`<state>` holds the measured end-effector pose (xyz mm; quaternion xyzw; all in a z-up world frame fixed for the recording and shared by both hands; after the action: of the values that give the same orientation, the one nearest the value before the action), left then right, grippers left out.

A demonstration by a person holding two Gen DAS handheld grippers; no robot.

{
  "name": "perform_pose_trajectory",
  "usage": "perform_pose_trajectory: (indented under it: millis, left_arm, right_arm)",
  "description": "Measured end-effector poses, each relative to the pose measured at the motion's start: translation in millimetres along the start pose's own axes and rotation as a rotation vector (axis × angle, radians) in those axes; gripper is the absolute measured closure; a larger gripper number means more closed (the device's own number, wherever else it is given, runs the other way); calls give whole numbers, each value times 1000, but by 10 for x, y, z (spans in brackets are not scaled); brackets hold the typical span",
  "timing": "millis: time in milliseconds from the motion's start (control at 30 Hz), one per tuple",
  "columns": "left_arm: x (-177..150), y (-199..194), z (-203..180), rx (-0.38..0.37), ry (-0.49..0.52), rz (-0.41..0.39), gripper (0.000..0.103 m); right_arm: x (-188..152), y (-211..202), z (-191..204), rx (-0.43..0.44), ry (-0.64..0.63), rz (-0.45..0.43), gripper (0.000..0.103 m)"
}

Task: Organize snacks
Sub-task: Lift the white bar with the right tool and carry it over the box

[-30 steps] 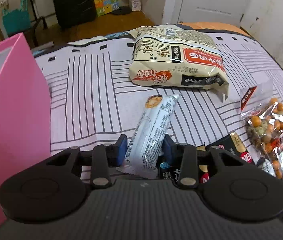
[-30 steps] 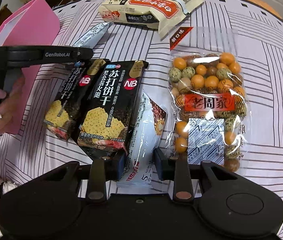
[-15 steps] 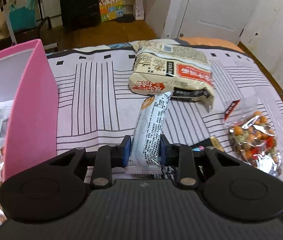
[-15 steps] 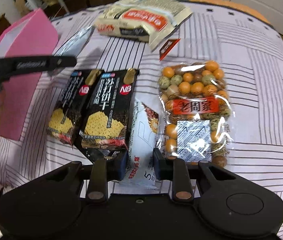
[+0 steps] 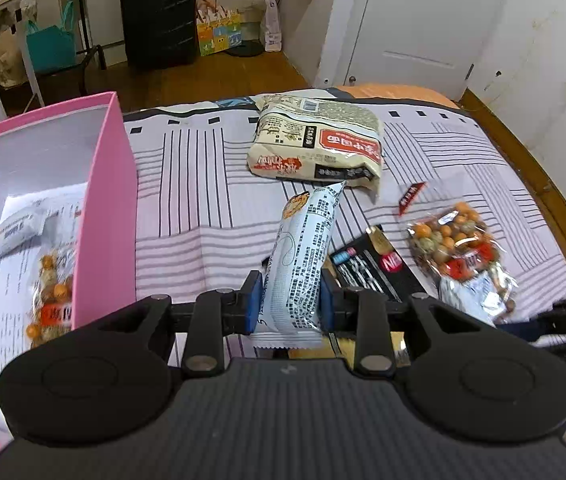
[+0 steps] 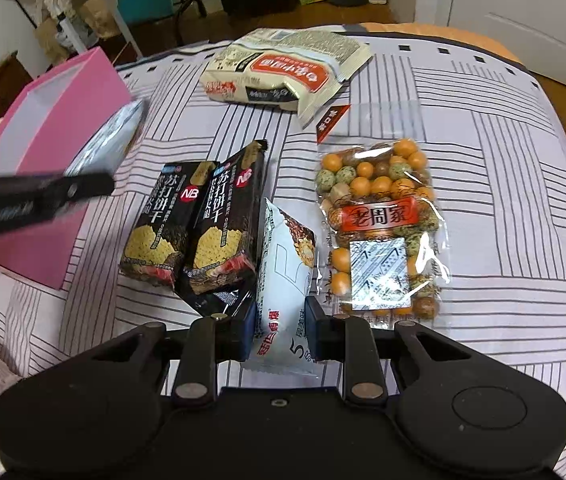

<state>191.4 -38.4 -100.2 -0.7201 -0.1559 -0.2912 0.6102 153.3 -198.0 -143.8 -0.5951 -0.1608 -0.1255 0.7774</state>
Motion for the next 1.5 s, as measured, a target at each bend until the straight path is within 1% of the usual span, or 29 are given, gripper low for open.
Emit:
perform_pose_trajectory:
  millis: [100,300,433,467,533,600,733,967,1067,1133,1233,1333,1433,1500]
  left_arm:
    - [-106,-136,16,-14,-21,12,75]
    - [-317,-347,44,-12,-37,36,75]
    - [-421,-491,83,-20,-48,65,75]
    - [-449,-530,90,-16,-46,73,75]
    - [-501,-601,105,-6,-31,95,75]
    - [-570,-662,147,0,-49,116,75]
    - [-712,-803,205,-15,-64,126,75]
    - [-765,-1167,426,-31,-91,94,75]
    - [-746,-1368,555,-5,-89,57,75]
    - [-721,-1528,675,0,-103,16,75]
    - [-655,-1686,863,-1,-152,-25,75]
    - [-588,-1761,1015,5,-180,-54,75]
    - [-513,-1751,1193,39,-197,-61,75]
    - [-467,-1708,1312,59,-219,-60,75]
  right_arm:
    - [-10,-79,-38,-9,23,-22,74]
    - [-23,-221,-53,-6,47,-71,74]
    - [-101,-287,-16,24,60,-74,74]
    - [-121,-314,11,35,57,-75,74]
    - [-166,-445,105,47,31,-109,74]
    - [-205,-589,223,64,-6,-139,74]
    - [-273,-793,502,129,-62,-133,74]
    - [-313,-923,1060,220,-184,-82,74]
    - [-271,-945,1272,247,-223,-73,74]
    - [-230,-976,1395,271,-248,-78,74]
    - [-142,-990,1596,291,-276,-90,74]
    - [-24,-954,1806,307,-293,-96,74]
    - [110,-843,2034,306,-287,-103,74]
    - [219,-695,2173,307,-276,-94,74]
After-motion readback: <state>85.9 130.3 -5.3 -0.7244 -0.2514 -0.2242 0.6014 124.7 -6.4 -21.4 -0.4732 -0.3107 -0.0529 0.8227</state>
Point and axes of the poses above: each gripper's, at about its wrist camera, not at the fingertips, and y roughly the way its jaws point, z to its left, x to its top, the point moved 3 cm from there along y, roughly the way its jaws point, and after that the axes turned 5 degrees about x, right-handed, at the moved point
